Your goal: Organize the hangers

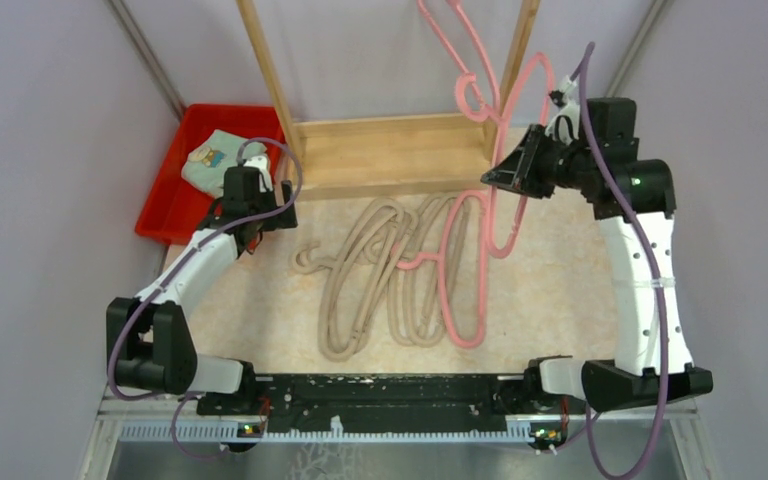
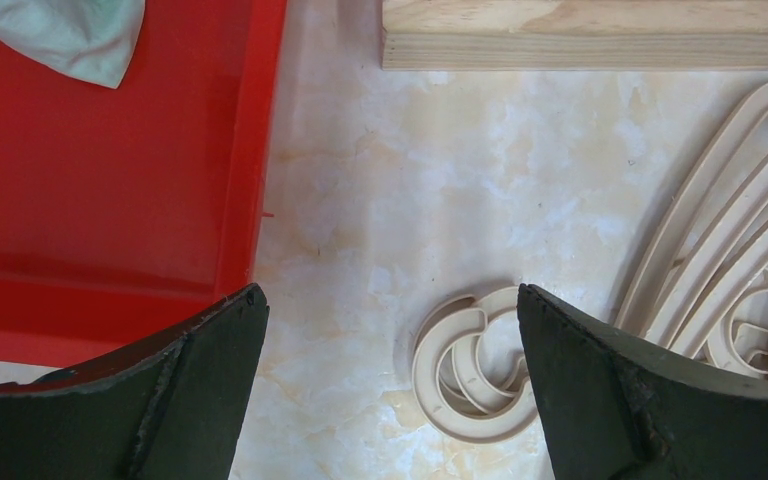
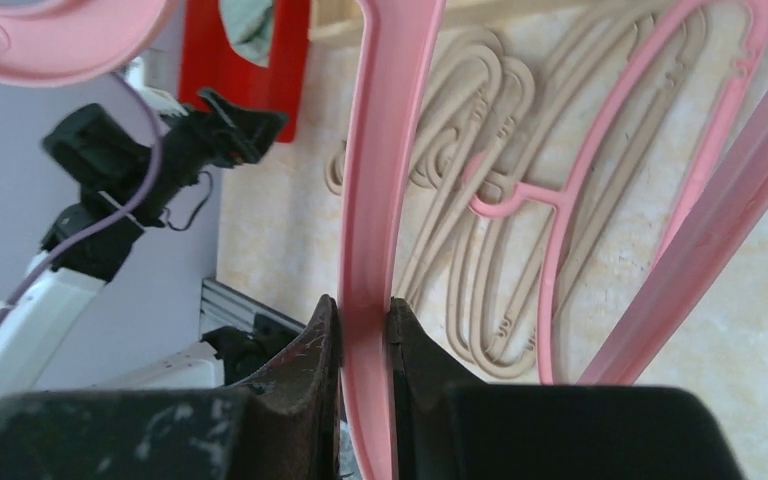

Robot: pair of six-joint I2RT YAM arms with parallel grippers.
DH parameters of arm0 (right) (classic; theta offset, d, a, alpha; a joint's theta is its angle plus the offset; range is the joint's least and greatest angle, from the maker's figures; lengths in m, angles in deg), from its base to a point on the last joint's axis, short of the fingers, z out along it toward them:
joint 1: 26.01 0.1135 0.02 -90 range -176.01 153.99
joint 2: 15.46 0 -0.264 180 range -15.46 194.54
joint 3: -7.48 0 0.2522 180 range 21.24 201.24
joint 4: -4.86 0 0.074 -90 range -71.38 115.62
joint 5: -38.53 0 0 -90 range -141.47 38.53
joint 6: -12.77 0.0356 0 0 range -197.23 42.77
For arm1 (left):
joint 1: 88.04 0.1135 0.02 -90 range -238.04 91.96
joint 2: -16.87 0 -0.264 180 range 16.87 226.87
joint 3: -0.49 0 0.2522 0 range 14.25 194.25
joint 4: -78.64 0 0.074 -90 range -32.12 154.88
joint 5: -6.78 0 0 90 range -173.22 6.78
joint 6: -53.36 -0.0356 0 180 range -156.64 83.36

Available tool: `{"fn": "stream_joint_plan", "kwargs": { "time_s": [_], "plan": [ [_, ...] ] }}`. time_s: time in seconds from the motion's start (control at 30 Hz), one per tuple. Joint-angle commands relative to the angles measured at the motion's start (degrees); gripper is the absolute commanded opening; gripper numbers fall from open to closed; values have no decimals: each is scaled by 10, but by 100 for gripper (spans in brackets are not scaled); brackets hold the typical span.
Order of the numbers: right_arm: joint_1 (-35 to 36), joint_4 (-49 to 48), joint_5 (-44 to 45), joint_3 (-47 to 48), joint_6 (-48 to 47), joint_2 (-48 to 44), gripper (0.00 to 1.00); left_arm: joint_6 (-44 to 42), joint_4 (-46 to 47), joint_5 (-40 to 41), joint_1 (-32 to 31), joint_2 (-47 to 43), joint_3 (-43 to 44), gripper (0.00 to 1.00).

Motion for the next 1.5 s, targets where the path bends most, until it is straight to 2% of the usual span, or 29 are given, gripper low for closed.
{"fn": "stream_joint_plan", "kwargs": {
  "time_s": [0.0,0.17,0.3,0.53,0.7,0.87,1.1,1.3,1.47],
  "plan": [
    [-1,41,-24,100,-5,5,0,0,2,-12,-4,8,22,100],
    [-1,27,-38,111,-7,-10,0,10,3,-19,-4,5,15,100],
    [-1,-17,-100,123,13,1,0,9,2,-19,-4,1,13,100],
    [-1,-154,-199,169,111,43,0,-1,0,-1,-4,-8,10,100],
    [-3,-277,-190,153,159,80,0,0,7,-2,-4,-13,-2,100],
    [-6,-477,-186,114,263,124,0,-12,8,0,-4,-12,-3,100],
    [-15,-604,-164,225,358,239,0,-18,11,9,-4,-8,-8,100],
    [-19,-595,-144,345,413,337,0,-17,11,14,-4,-11,-19,100],
    [-22,-587,-130,327,437,352,0,-21,9,23,-4,-17,-21,100]
  ]
}}
